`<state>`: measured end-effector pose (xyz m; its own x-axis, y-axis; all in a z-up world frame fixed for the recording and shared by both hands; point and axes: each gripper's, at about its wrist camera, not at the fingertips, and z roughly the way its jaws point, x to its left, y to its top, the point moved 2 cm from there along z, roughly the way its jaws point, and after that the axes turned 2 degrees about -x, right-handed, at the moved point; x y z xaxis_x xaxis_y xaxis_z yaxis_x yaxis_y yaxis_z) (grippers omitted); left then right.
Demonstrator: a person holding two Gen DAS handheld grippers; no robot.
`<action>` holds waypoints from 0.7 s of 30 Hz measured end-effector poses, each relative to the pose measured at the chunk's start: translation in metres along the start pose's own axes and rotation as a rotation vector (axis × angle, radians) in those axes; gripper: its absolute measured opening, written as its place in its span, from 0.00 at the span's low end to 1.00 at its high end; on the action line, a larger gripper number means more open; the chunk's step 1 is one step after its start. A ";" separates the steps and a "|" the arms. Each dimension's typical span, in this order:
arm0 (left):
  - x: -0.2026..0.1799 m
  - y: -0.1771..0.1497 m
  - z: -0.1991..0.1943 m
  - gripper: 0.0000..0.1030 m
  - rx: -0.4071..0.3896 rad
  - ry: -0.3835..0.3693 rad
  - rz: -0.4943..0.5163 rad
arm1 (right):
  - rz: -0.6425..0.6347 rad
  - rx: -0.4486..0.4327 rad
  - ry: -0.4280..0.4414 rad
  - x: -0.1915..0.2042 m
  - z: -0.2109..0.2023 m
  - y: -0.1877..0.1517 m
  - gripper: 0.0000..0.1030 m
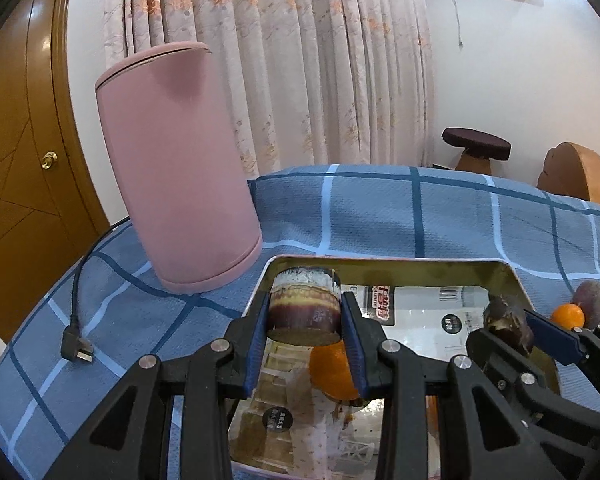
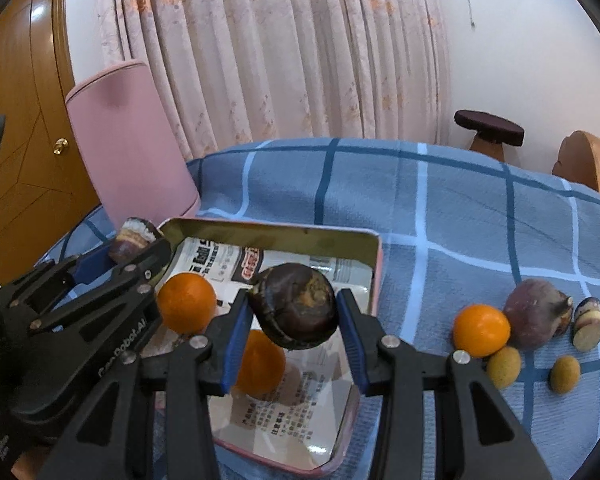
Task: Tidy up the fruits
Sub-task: 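Carry the mangosteen and taro slice into the pink tin and open both grippers, then move the open right gripper back toward the remaining fruits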
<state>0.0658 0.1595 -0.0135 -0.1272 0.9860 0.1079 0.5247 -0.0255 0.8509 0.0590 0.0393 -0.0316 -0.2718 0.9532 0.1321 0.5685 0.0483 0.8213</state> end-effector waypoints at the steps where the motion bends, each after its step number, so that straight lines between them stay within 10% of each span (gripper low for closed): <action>1: 0.000 0.000 0.000 0.36 0.001 0.003 0.001 | 0.000 -0.002 0.002 0.000 -0.001 0.000 0.45; 14: 0.000 -0.003 0.006 0.36 0.025 0.028 -0.005 | 0.008 -0.090 0.006 -0.001 -0.023 0.000 0.51; 21: 0.003 0.001 -0.005 0.71 -0.048 0.049 -0.031 | 0.056 -0.138 -0.034 -0.016 -0.035 0.003 0.52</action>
<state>0.0619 0.1613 -0.0097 -0.1845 0.9771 0.1057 0.4788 -0.0045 0.8779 0.0375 0.0141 -0.0120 -0.2152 0.9629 0.1628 0.4694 -0.0442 0.8819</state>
